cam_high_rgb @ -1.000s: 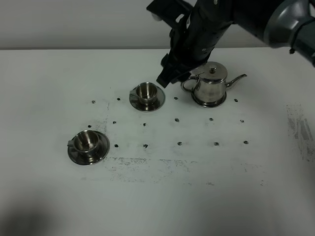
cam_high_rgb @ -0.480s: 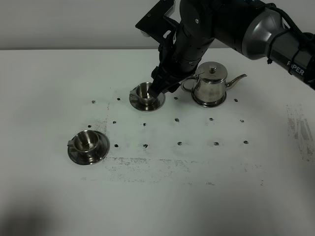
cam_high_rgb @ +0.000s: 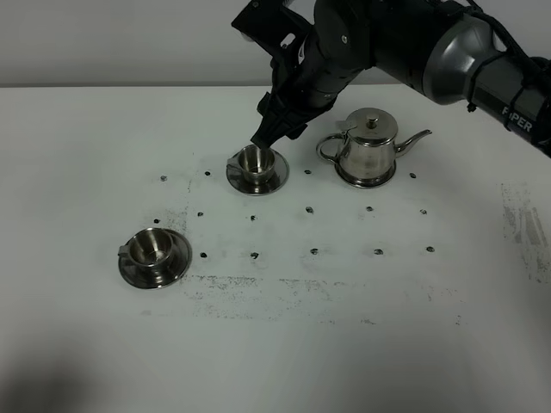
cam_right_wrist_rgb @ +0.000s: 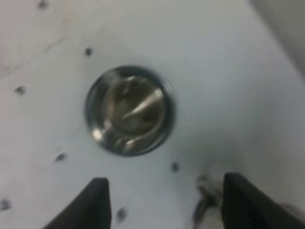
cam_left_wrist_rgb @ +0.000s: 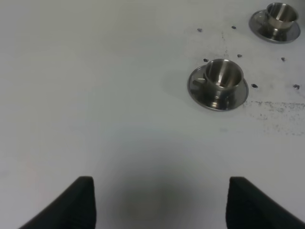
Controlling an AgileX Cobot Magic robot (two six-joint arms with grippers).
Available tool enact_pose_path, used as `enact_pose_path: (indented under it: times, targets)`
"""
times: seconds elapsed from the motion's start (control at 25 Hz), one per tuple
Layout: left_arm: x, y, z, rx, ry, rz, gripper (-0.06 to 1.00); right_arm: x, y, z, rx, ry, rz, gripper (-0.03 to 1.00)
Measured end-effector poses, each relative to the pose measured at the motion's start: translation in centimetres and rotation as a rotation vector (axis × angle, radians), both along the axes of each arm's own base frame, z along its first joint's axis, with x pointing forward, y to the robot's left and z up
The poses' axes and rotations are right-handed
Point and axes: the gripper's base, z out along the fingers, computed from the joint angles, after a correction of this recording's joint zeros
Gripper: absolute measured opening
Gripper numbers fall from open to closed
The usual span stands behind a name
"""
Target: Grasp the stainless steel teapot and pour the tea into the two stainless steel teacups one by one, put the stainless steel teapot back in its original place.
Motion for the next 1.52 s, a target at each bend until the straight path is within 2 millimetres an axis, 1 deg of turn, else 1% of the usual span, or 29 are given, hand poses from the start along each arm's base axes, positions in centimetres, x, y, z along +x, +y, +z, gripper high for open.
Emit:
enact_pose_path:
  times: [0.12,0.2,0.36,0.52,0.64,0.84,1.0,1.36,1.52]
  targets:
    - [0.0,0.0,0.0,0.000,0.000,0.000,0.56,0.8,-0.5,0.1,0.002,-0.056,-0.005,0.50]
    - [0.0,0.0,0.0,0.000,0.000,0.000,0.56,1.7,-1.0,-0.4,0.002,-0.080,-0.016,0.50]
    - [0.0,0.0,0.0,0.000,0.000,0.000,0.56,3.6,-1.5,-2.5,-0.024,-0.052,-0.043,0.50]
    - [0.0,0.0,0.0,0.000,0.000,0.000,0.56,5.0,-0.9,-4.7,-0.039,-0.026,-0.048,0.50]
    - [0.0,0.0,0.0,0.000,0.000,0.000,0.56,5.7,-0.5,-5.4,-0.042,-0.021,-0.050,0.50]
    - [0.0,0.0,0.0,0.000,0.000,0.000,0.56,6.0,-0.4,-6.8,-0.063,0.002,-0.049,0.50]
    - [0.0,0.0,0.0,0.000,0.000,0.000,0.56,6.1,-0.5,-7.3,-0.079,0.006,-0.048,0.50]
    - [0.0,0.0,0.0,0.000,0.000,0.000,0.56,6.3,-0.7,-7.4,-0.118,-0.013,-0.042,0.50]
    - [0.0,0.0,0.0,0.000,0.000,0.000,0.56,6.1,-0.9,-7.5,-0.137,0.009,-0.046,0.50]
